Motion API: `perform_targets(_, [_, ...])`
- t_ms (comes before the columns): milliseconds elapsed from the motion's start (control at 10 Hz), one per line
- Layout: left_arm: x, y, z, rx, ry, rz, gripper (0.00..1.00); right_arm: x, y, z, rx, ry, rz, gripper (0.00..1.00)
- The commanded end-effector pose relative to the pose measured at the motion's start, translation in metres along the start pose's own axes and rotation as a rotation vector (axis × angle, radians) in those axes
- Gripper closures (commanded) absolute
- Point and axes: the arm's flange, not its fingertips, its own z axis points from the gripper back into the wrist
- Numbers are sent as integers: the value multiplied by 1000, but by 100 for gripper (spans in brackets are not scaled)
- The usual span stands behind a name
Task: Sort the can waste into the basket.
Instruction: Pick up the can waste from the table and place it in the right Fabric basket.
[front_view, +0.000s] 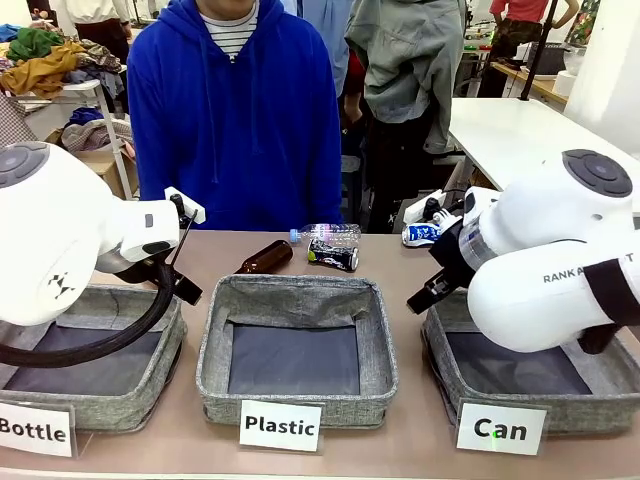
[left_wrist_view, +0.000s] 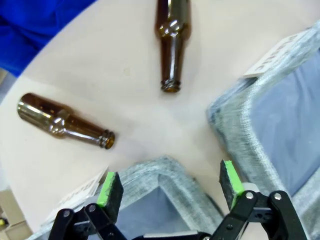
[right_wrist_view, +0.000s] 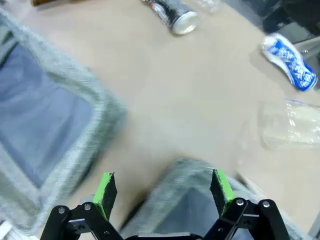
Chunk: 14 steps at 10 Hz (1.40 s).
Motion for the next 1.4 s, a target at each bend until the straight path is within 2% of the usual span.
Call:
perform_targets(0, [-14,5,77,-125,-137,28,0,3,5,71,252,-108,-55,0])
perform_targets(100, [-30,8,139,-233,-266,85,0,-7,2,126,356,-210,-138,0])
perform_targets(200, [-47,20,178,-370,-370,24,0,-20,-8,162,432,-306,-223,0])
perform_targets(300, [-70,30,188,-464,-428,-17,0,-42,-23,185,523,-351,-278,0])
perform_targets(400, [-99,46,201,-532,-429,-26,0,-69,-36,203,659,-372,-300,0])
perform_targets(600, [-127,121,183,-746,-486,76,0,-130,-94,213,688,-534,-568,0])
perform_targets(700, [-160,151,167,-859,-538,203,0,-166,-118,213,707,-603,-674,0])
perform_targets(900, [-217,209,127,-1007,-659,502,0,-225,-162,202,698,-707,-912,0])
perform_targets(1000, [-236,225,111,-1054,-720,627,0,-243,-176,191,678,-716,-997,0])
perform_targets(1100, [-255,225,95,-1087,-752,739,0,-258,-186,179,652,-700,-1069,0])
perform_targets(1200, [-260,215,87,-1093,-763,817,0,-268,-191,168,622,-677,-1125,0])
perform_targets(1300, [-251,202,85,-1072,-808,866,0,-268,-190,159,519,-632,-1137,0])
